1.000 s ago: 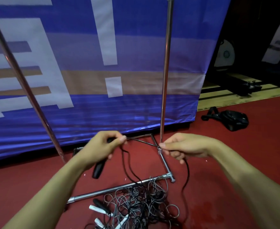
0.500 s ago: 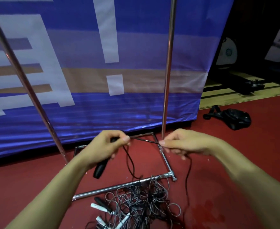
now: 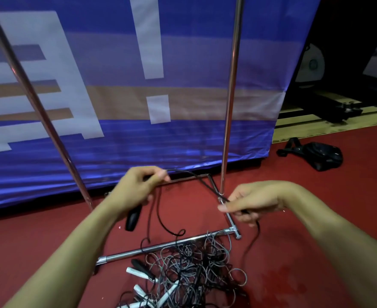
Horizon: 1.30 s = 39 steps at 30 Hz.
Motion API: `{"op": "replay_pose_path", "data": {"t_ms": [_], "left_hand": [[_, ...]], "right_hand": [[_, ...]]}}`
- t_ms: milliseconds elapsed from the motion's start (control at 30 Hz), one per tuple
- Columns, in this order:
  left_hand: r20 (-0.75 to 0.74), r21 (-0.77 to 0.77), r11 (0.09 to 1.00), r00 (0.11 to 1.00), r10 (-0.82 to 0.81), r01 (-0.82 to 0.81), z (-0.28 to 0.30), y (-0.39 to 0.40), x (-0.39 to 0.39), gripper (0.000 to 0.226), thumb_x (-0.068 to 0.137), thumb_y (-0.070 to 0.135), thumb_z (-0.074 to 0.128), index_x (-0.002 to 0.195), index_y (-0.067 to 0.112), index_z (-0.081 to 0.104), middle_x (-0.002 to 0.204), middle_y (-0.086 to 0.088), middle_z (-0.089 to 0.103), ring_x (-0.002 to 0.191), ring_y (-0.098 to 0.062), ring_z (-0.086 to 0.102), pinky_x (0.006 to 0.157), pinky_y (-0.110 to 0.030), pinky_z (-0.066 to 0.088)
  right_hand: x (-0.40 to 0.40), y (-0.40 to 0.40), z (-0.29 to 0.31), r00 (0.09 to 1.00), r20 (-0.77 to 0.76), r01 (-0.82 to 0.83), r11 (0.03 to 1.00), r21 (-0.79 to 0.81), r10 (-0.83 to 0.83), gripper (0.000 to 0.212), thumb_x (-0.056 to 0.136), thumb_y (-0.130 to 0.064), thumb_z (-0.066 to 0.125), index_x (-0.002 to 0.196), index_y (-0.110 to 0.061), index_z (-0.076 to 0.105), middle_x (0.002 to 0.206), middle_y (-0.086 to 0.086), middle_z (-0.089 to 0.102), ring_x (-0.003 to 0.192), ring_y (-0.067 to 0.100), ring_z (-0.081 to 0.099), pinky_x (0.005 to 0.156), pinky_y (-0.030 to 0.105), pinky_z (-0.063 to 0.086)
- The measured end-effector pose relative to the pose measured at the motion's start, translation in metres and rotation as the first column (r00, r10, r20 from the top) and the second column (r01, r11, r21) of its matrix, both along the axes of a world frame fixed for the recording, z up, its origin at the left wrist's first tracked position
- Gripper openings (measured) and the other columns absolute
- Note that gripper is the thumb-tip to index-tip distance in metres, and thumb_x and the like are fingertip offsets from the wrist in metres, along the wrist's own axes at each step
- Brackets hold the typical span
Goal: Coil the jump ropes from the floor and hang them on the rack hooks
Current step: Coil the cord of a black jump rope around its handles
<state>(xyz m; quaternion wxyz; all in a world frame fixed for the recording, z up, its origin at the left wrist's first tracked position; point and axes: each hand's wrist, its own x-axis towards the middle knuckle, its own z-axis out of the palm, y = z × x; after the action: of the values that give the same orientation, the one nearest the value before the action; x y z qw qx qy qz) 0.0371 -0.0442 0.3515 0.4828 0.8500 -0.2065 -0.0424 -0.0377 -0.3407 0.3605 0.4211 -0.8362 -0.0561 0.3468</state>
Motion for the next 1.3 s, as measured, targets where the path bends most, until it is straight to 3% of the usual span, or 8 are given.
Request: {"op": "replay_pose_path", "data": {"t_ms": [200,300,467,567,733,933,1133,1300], "left_hand": [[-0.038,0.133,0.976,0.985,-0.17,0.174,-0.01,-0.009,-0.016,0.071,0.08,0.048,0.077,0.145,0.029,0.056,0.127,0.013,0.07,0.11,0.016,0.06,0.109,-0.016,0.042],[0.047,0.236,0.907,0.928,-0.369,0.349,-0.013,-0.039,-0.031,0.016,0.104,0.033,0.06,0.114,0.035,0.072,0.102,0.018,0.075,0.081,0.008,0.065,0.082,-0.017,0.051],[0.152,0.146,0.963,0.956,-0.249,0.228,-0.011,-0.019,-0.013,0.032,0.108,0.027,0.053,0.08,0.021,0.067,0.074,0.009,0.066,0.052,-0.001,0.06,0.06,-0.02,0.045],[0.094,0.131,0.987,0.99,-0.105,0.093,-0.014,0.013,0.003,0.017,0.104,0.034,0.06,0.097,0.029,0.074,0.09,0.012,0.076,0.072,0.001,0.061,0.069,-0.014,0.044],[-0.04,0.086,0.935,0.939,-0.342,0.344,-0.017,-0.027,-0.026,0.04,0.094,0.038,0.073,0.133,0.031,0.065,0.132,0.017,0.067,0.117,0.005,0.062,0.104,-0.016,0.043],[0.111,0.089,0.953,0.948,-0.3,0.291,-0.011,-0.03,-0.018,0.025,0.101,0.033,0.063,0.08,0.026,0.073,0.084,-0.001,0.071,0.06,-0.012,0.064,0.065,-0.021,0.049],[-0.036,0.201,0.907,0.928,-0.37,0.369,-0.019,-0.018,-0.024,0.019,0.096,0.035,0.071,0.113,0.028,0.077,0.115,0.016,0.073,0.101,0.011,0.065,0.095,-0.012,0.044],[-0.031,0.061,0.917,0.919,-0.394,0.395,-0.01,-0.05,-0.039,0.018,0.102,0.025,0.063,0.093,0.018,0.077,0.068,0.015,0.061,0.05,0.002,0.048,0.054,-0.012,0.038]], "right_hand": [[0.011,0.033,0.006,0.992,0.077,0.095,0.99,0.105,-0.103,0.039,0.109,-0.042,0.042,0.08,-0.019,0.052,0.061,-0.008,0.036,0.052,0.007,0.024,0.046,0.019,0.02],[0.013,0.05,0.008,0.979,0.201,0.026,0.998,0.059,-0.038,0.04,0.109,-0.039,0.042,0.079,-0.017,0.055,0.058,-0.009,0.039,0.051,0.008,0.031,0.048,0.019,0.031],[0.003,0.023,0.001,0.978,0.193,0.068,0.996,0.059,-0.078,0.051,0.103,-0.046,0.053,0.058,-0.023,0.051,0.053,-0.002,0.05,0.062,0.017,0.061,0.073,0.032,0.047],[-0.003,0.002,-0.006,0.99,0.052,0.124,0.985,0.118,-0.131,0.045,0.093,-0.051,0.063,0.061,-0.022,0.049,0.056,0.0,0.043,0.046,0.013,0.04,0.074,0.041,0.053],[-0.002,0.027,0.006,0.991,0.046,0.112,0.956,0.271,-0.129,0.038,0.106,-0.042,0.049,0.079,-0.015,0.052,0.058,-0.006,0.033,0.044,0.007,0.021,0.05,0.023,0.034],[-0.002,0.023,0.006,0.981,0.165,0.088,0.989,0.118,-0.106,0.045,0.102,-0.051,0.053,0.07,-0.019,0.053,0.056,-0.001,0.05,0.057,0.017,0.049,0.061,0.024,0.042],[-0.007,0.013,0.001,0.992,0.031,0.11,0.968,0.225,-0.12,0.044,0.098,-0.053,0.056,0.073,-0.017,0.054,0.058,-0.001,0.04,0.045,0.009,0.034,0.063,0.031,0.052],[-0.004,0.036,0.01,0.972,0.185,0.098,0.962,0.254,-0.148,0.045,0.103,-0.048,0.054,0.071,-0.017,0.059,0.061,-0.003,0.043,0.05,0.009,0.033,0.048,0.021,0.028]]}}
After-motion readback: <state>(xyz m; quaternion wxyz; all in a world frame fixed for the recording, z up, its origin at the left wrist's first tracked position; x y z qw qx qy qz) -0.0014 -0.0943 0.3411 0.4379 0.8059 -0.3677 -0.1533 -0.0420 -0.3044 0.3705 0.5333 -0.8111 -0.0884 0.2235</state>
